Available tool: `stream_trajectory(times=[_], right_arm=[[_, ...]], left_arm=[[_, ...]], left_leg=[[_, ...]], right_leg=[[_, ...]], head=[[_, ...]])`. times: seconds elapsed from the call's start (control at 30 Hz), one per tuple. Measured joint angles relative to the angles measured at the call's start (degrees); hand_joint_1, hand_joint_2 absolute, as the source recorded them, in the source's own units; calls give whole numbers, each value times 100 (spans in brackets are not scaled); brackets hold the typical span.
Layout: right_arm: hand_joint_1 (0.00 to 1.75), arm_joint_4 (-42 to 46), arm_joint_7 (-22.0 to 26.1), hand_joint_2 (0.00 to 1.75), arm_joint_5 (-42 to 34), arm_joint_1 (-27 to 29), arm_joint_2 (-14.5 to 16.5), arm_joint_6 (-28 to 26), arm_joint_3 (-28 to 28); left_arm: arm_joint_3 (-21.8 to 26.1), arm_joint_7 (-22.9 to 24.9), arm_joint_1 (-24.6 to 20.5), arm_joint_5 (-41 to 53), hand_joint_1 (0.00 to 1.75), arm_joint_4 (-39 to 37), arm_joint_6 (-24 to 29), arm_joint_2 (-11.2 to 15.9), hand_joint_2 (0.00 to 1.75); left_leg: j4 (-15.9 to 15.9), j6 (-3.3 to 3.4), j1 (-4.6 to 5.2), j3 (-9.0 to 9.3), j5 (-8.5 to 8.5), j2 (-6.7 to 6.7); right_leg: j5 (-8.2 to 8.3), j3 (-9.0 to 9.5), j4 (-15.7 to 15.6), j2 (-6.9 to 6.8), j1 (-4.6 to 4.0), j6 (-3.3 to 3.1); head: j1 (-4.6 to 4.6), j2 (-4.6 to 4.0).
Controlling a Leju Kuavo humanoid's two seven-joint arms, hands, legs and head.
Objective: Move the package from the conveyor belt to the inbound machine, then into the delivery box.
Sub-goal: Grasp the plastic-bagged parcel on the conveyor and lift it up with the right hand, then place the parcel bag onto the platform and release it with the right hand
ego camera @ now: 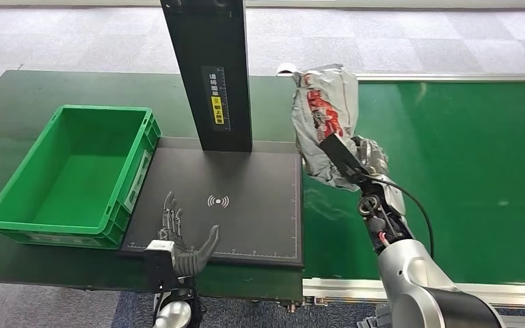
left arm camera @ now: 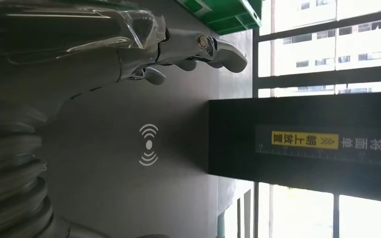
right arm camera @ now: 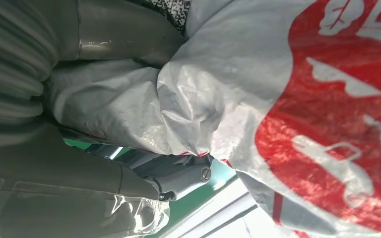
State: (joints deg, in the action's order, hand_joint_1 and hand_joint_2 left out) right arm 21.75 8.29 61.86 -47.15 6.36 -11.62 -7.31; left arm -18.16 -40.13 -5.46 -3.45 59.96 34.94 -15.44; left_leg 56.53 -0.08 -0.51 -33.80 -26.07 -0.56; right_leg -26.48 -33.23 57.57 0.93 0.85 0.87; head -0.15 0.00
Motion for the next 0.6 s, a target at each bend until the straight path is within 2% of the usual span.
stream_trajectory(times=[0.13,0.2,0.33,0.53,0.6], right_arm=[[175,81,781,175,-346,147,562,1119,148],[175,98,959,175,-400,284,800,1403,256],[175,105,1017,175,-428,422,1096,1478,373],[175,107,1043,175,-490,489,1250,1551,451],[175,140,1046,175,-812,563,1317,1648,595]], left_arm=[[31,0,17,-136,0,36,86,-4,175],[31,0,16,-179,0,32,130,-5,175],[31,0,16,-202,0,30,141,-7,175],[31,0,16,-207,0,28,142,-6,175],[31,0,15,-215,0,27,141,-6,175]], left_leg=[[-1,-4,-4,-2,-1,-5],[-1,-6,-4,-1,-4,-1],[0,-6,-3,-4,-4,-9],[0,-6,-2,-3,-4,-5],[0,-6,-2,-2,-5,-3]], right_leg=[[-6,3,0,-6,-2,-8],[-5,0,0,-2,-1,-8],[-6,0,-1,-9,0,-8],[-5,1,-1,-5,-1,-8],[-5,0,-1,-3,-3,-8]], head=[[3,0],[3,0],[3,0],[4,0],[4,0]])
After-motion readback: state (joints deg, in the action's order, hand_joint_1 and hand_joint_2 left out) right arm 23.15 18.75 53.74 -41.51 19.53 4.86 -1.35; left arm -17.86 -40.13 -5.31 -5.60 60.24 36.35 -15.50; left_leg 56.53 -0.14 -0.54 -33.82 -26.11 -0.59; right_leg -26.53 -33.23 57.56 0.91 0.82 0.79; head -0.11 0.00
